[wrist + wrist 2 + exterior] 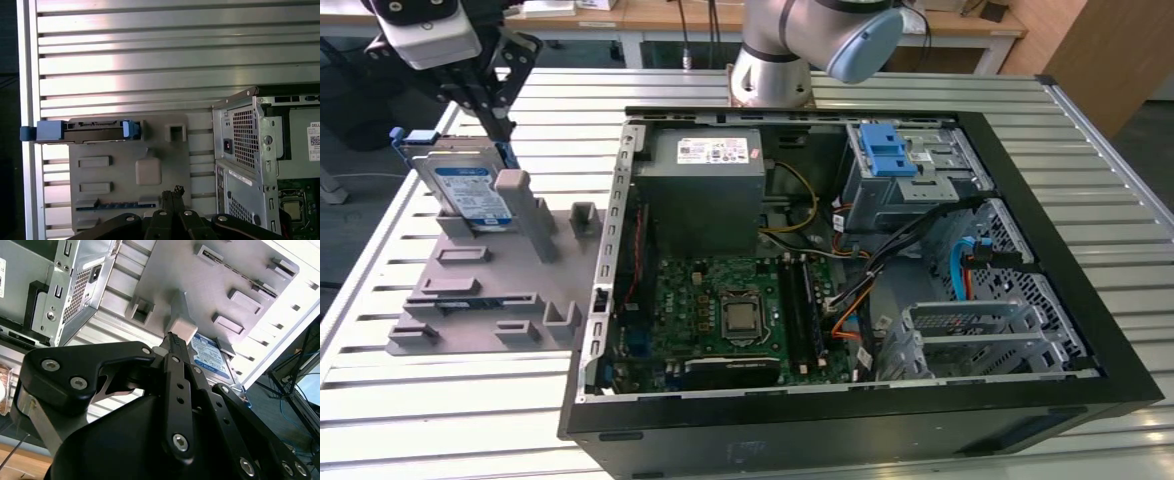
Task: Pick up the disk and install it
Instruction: 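Reach for the disk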
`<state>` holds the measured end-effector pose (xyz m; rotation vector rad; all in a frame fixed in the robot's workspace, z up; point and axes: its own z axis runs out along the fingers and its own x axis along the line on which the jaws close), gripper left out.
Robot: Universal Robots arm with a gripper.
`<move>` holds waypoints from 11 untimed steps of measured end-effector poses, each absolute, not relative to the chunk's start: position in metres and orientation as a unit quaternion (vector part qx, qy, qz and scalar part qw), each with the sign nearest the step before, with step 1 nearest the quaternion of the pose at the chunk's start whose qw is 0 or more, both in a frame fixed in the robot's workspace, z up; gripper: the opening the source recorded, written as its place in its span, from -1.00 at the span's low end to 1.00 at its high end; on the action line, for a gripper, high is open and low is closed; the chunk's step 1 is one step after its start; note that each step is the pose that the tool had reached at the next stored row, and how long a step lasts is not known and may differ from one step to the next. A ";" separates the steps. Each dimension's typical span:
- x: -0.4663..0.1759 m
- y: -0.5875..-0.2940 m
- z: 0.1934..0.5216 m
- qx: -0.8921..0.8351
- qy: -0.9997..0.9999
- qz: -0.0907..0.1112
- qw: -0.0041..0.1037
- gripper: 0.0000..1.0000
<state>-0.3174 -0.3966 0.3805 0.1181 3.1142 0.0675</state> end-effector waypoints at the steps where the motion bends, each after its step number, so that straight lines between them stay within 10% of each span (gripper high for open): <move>1: -0.318 -0.397 0.380 0.038 0.999 0.022 0.012 -0.79; 11: -0.328 -0.396 0.380 0.038 0.999 0.022 0.010 -0.79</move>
